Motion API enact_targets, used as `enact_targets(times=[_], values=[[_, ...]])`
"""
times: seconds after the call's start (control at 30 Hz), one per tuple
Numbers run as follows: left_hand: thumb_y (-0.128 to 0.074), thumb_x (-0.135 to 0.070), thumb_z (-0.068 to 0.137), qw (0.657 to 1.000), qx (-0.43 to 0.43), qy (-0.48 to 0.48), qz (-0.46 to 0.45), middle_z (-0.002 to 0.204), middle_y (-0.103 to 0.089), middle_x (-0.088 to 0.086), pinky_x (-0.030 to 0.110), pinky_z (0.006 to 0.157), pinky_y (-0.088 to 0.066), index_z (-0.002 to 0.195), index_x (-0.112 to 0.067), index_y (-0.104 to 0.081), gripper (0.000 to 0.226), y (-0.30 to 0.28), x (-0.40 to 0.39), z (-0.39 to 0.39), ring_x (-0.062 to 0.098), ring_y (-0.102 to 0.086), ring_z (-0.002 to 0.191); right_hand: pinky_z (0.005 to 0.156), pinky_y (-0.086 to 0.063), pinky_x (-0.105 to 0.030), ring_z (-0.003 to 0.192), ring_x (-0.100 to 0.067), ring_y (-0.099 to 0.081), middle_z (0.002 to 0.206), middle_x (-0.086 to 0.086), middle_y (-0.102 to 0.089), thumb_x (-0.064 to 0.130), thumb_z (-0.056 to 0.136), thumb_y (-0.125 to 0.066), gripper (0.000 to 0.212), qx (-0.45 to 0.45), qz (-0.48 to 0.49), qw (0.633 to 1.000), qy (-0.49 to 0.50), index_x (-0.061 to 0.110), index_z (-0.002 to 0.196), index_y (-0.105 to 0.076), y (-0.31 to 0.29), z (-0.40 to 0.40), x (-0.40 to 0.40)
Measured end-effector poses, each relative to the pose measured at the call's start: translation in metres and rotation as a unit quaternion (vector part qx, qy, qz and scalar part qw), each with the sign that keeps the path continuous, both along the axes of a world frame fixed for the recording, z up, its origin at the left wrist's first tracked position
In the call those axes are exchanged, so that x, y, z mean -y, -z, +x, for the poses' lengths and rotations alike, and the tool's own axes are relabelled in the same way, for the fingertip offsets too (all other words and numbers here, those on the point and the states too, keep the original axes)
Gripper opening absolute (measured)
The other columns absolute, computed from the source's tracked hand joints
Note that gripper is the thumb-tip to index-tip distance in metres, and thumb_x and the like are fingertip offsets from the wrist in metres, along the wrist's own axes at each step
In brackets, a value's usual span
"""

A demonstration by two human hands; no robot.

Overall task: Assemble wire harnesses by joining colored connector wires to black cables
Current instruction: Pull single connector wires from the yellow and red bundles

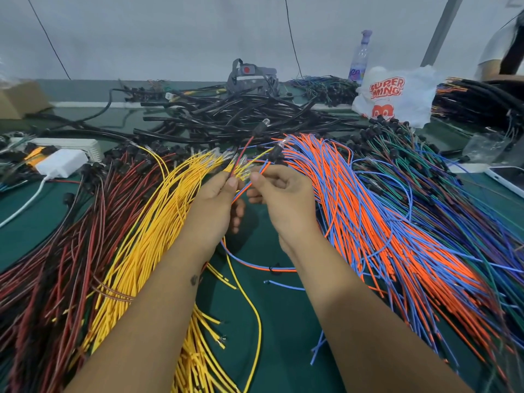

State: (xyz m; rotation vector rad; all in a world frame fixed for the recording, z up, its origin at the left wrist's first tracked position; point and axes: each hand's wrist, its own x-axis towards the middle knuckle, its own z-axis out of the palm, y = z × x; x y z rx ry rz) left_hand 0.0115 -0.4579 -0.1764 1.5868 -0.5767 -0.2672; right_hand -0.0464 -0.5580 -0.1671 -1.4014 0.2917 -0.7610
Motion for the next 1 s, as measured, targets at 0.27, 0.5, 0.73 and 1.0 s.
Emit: enact_targets(times=[0.27, 0.5, 0.73, 1.0], values=[[-0.039, -0.027, 0.103, 0.990, -0.087, 0.097, -0.053, 0.049, -0.028, -0.007, 0.013, 0.039, -0.020, 0.093, -0.013, -0.046, 0.018, -0.002, 0.000, -0.002, 0.007, -0.018, 0.038, 0.055, -0.052, -0.020, 0.054, -0.013, -0.059, 0.064, -0.012, -0.057, 0.000, 0.092, -0.059, 0.010, 0.051, 0.138, 0.989, -0.008, 0.000, 0.083, -0.056, -0.004, -0.002, 0.004], [-0.038, -0.031, 0.103, 0.988, -0.098, 0.116, -0.002, 0.050, -0.026, -0.008, 0.014, 0.039, -0.021, 0.080, -0.017, -0.052, 0.030, -0.004, 0.001, -0.005, 0.007, -0.018, 0.039, 0.053, -0.050, -0.019, 0.051, -0.008, -0.056, 0.059, -0.006, -0.058, -0.001, 0.091, -0.060, 0.017, 0.063, 0.093, 0.993, 0.034, 0.007, 0.076, -0.060, -0.005, -0.002, 0.008], [-0.038, -0.020, 0.102, 0.995, -0.091, 0.049, -0.008, 0.046, -0.030, -0.011, 0.013, 0.037, -0.020, 0.065, -0.020, -0.047, 0.039, -0.006, 0.004, -0.005, 0.007, -0.022, 0.038, 0.075, -0.047, -0.028, 0.076, -0.014, -0.056, 0.086, -0.008, -0.061, 0.010, 0.094, -0.060, 0.011, -0.012, -0.008, 1.000, -0.025, 0.001, 0.099, -0.061, 0.010, 0.011, -0.007], [-0.029, -0.026, 0.105, 0.942, -0.249, -0.030, -0.221, 0.041, -0.023, -0.010, 0.015, 0.031, -0.018, 0.072, -0.019, -0.038, 0.036, -0.056, -0.007, 0.031, 0.004, -0.019, 0.030, 0.072, -0.050, -0.031, 0.082, -0.017, -0.060, 0.098, -0.007, -0.062, 0.023, 0.099, -0.051, 0.029, -0.158, 0.034, 0.952, -0.259, 0.009, 0.124, -0.053, 0.002, 0.016, -0.049]])
